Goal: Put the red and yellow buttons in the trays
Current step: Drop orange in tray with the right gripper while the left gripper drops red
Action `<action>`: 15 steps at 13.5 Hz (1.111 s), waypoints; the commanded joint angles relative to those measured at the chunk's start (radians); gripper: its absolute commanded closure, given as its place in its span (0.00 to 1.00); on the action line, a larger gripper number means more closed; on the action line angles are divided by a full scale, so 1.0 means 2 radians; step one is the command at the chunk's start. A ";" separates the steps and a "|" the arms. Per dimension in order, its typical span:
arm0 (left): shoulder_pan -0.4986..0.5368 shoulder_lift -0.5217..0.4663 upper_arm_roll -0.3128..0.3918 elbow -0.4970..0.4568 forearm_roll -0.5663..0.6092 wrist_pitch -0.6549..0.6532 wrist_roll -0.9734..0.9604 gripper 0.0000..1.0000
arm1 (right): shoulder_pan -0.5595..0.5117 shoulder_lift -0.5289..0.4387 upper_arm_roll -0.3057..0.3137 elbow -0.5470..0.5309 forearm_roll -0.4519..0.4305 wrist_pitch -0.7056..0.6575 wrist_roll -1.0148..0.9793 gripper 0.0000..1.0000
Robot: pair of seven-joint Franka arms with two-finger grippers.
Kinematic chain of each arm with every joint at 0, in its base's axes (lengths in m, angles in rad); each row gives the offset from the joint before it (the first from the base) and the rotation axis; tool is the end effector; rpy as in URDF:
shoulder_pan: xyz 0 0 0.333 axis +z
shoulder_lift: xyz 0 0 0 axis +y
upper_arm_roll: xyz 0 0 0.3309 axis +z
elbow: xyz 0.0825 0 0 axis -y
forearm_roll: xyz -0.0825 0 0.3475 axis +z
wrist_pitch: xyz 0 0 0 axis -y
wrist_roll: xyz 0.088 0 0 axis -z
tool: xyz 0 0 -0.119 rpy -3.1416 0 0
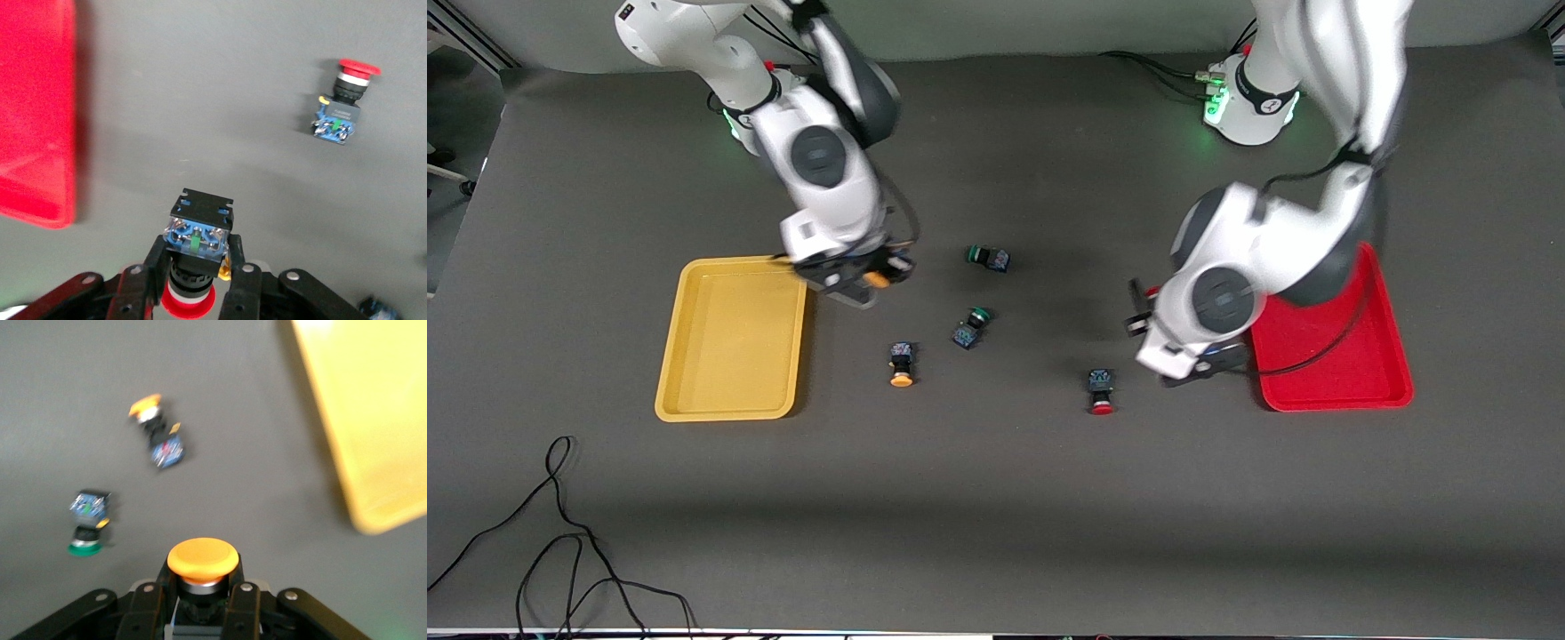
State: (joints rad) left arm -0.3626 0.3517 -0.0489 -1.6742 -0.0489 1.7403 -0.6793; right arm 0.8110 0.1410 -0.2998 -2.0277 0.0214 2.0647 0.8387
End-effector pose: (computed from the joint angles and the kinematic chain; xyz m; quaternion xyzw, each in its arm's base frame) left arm 0.5406 -0.2383 0.3980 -0.9794 -0.1398 0.1380 0.0465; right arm 0.4653 0.2673 0.3973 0.9845 -0.1679 -0.0308 0.0395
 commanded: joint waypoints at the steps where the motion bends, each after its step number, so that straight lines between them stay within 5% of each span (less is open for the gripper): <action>1: 0.058 -0.071 -0.001 -0.020 0.006 -0.046 0.096 1.00 | 0.000 -0.009 -0.096 -0.004 0.011 -0.024 -0.207 0.82; 4: 0.129 -0.091 0.000 -0.023 0.030 -0.073 0.200 1.00 | -0.002 0.004 -0.196 -0.021 0.027 -0.008 -0.417 0.82; 6: 0.166 -0.089 0.000 -0.036 0.057 -0.060 0.251 1.00 | -0.016 0.043 -0.233 -0.041 0.064 0.031 -0.527 0.82; 10: 0.227 -0.054 0.000 -0.138 0.073 0.077 0.315 1.00 | -0.076 0.175 -0.234 -0.048 0.202 0.125 -0.715 0.82; 13: 0.239 -0.023 -0.001 -0.177 0.074 0.130 0.317 1.00 | -0.076 0.215 -0.233 -0.044 0.263 0.147 -0.761 0.76; 14: 0.237 -0.031 -0.001 -0.203 0.073 0.158 0.316 1.00 | -0.076 0.215 -0.233 -0.042 0.264 0.144 -0.758 0.33; 15: 0.238 -0.036 -0.001 -0.232 0.069 0.183 0.314 1.00 | -0.076 0.213 -0.233 -0.040 0.265 0.143 -0.755 0.01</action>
State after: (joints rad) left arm 0.1031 0.3430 -0.0402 -2.0261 0.0833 2.0318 -0.0536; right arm 0.6525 0.5772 -0.7541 -2.1319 0.5195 2.3622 -0.6457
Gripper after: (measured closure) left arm 0.604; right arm 0.612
